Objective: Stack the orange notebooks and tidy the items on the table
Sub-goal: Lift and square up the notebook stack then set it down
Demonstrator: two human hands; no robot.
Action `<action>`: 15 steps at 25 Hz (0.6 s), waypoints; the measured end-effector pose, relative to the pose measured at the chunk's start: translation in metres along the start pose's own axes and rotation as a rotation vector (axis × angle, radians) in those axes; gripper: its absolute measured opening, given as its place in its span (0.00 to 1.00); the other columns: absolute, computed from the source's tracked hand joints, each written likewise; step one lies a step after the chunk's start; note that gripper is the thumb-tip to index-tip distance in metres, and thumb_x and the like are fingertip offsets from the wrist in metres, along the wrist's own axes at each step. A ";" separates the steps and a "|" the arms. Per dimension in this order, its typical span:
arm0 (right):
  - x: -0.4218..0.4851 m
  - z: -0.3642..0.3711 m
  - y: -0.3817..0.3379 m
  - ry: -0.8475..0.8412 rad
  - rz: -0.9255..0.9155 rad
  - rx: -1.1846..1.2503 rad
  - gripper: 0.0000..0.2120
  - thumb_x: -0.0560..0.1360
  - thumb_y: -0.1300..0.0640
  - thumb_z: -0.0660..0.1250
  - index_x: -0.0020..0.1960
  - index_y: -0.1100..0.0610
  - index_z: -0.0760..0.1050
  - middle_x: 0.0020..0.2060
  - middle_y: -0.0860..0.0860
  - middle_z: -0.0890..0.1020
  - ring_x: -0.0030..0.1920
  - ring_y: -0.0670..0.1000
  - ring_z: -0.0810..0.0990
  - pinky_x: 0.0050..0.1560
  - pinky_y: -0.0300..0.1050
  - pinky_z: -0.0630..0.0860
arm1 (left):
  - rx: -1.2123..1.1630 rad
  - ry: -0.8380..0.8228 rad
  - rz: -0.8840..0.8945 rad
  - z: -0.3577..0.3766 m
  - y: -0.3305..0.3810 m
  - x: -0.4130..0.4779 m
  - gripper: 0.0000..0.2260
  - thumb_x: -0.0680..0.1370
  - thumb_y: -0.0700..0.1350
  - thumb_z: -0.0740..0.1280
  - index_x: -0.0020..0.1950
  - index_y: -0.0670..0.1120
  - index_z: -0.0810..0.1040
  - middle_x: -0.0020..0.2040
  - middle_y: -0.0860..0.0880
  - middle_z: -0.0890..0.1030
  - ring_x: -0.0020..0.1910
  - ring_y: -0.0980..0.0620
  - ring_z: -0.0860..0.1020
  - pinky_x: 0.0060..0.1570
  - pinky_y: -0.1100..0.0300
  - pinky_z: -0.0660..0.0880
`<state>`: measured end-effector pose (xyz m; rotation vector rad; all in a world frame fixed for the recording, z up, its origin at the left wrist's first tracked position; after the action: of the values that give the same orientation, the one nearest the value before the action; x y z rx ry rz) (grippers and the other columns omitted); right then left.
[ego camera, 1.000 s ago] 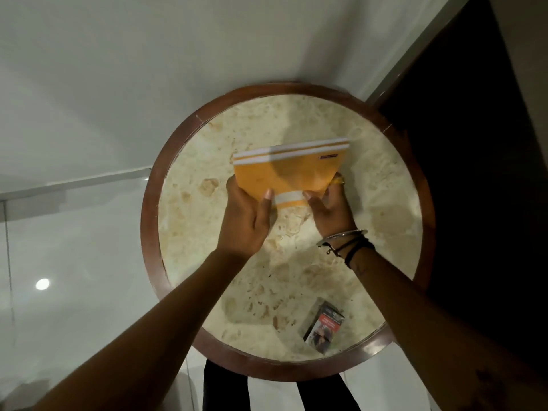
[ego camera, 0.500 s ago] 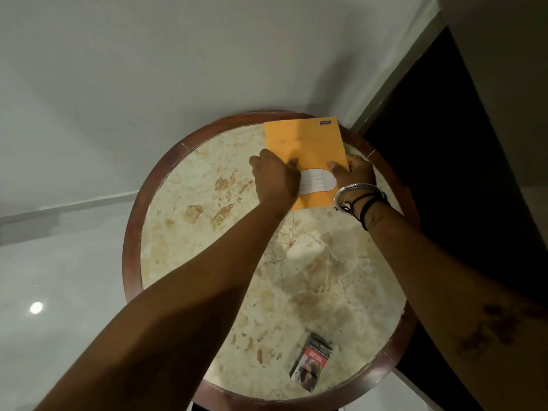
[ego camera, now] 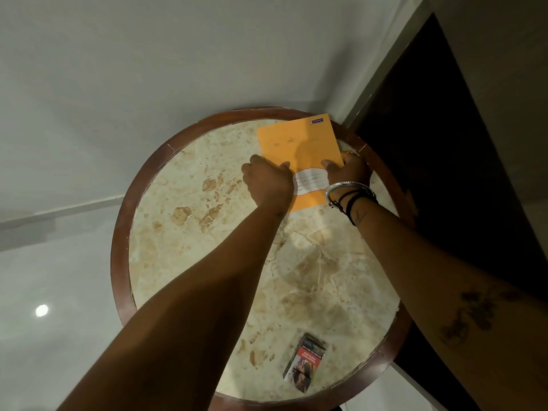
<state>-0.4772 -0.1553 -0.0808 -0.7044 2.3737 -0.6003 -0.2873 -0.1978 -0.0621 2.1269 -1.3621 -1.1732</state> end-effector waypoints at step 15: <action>-0.098 -0.030 0.040 0.073 -0.162 -0.227 0.26 0.78 0.41 0.59 0.57 0.63 0.78 0.56 0.62 0.80 0.60 0.60 0.76 0.57 0.50 0.72 | 0.495 0.227 0.492 -0.096 -0.068 -0.038 0.33 0.80 0.66 0.60 0.72 0.40 0.75 0.73 0.35 0.74 0.73 0.36 0.72 0.71 0.41 0.67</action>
<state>-0.4427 -0.0589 -0.0417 -0.9966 2.4938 -0.4328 -0.1787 -0.1450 -0.0332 1.9526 -2.0572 -0.4174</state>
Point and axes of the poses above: each hand's wrist, its own x-axis towards the middle knuckle, its own z-axis out of the palm, y = z × x, the point moved 6 cm from there along x, towards the middle knuckle
